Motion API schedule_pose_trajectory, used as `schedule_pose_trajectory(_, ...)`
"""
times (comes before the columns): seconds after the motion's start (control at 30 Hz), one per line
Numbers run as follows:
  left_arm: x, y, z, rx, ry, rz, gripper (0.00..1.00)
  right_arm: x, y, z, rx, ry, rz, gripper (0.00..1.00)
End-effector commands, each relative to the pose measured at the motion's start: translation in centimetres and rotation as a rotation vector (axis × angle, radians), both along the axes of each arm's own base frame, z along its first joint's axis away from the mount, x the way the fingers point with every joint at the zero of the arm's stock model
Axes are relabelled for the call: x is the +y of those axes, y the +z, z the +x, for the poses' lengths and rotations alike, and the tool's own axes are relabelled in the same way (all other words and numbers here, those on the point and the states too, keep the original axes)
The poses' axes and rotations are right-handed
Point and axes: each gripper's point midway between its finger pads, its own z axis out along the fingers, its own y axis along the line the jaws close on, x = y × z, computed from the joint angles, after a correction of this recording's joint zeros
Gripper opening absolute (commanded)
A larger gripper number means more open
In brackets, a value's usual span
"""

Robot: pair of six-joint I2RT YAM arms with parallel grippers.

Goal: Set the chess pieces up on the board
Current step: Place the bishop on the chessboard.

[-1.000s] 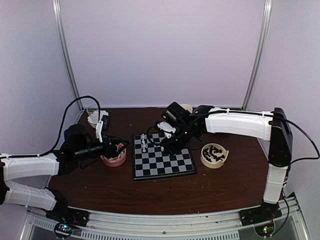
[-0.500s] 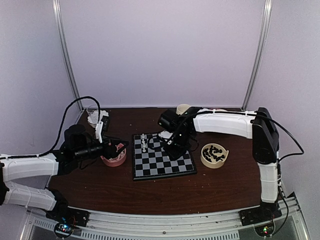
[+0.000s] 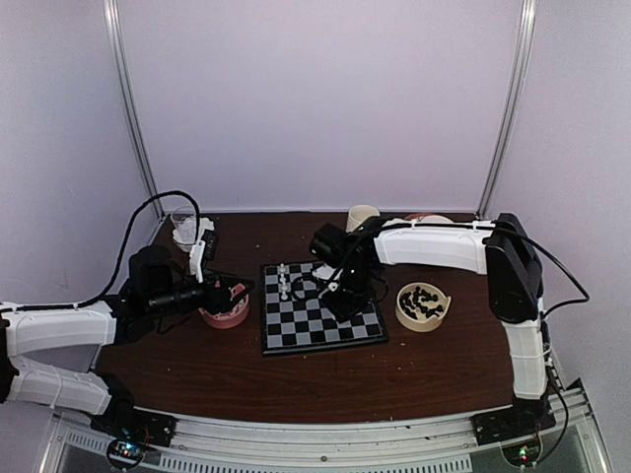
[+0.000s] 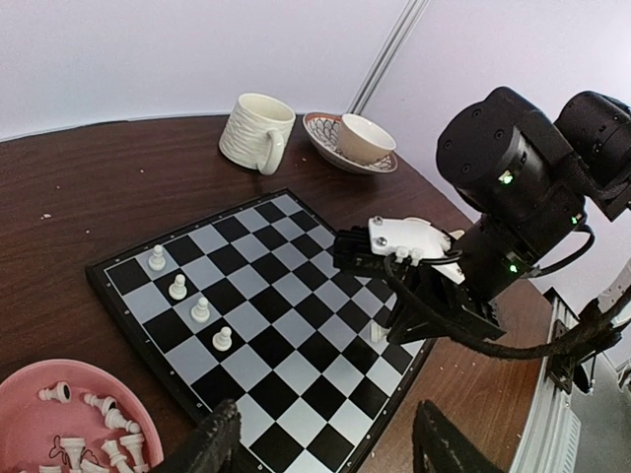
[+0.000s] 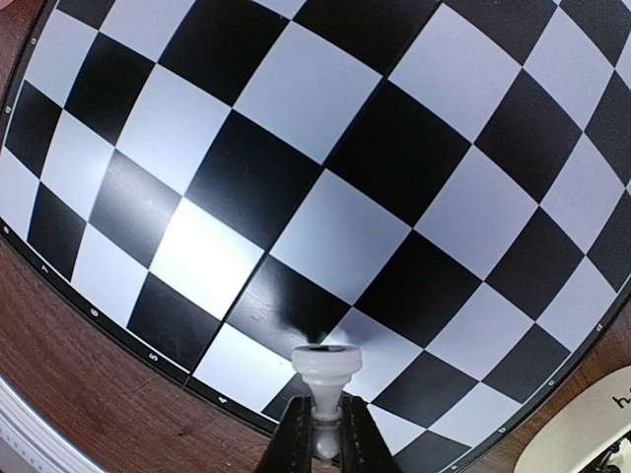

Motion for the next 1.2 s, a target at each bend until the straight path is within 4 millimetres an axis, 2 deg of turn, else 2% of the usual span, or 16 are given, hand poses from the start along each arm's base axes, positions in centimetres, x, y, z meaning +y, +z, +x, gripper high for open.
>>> schedule_pose_trajectory(0.0, -0.25, 1.86, 0.51, -0.050, 0.001, -0.025, 0.60, 0.22, 0.64, 0.84, -0.020, -0.010, 0.020, 0.13)
schedule_pose_trajectory(1.17, -0.39, 1.84, 0.53, -0.047, -0.007, -0.022, 0.60, 0.21, 0.05, 1.49, -0.005, -0.029, 0.045, 0.16)
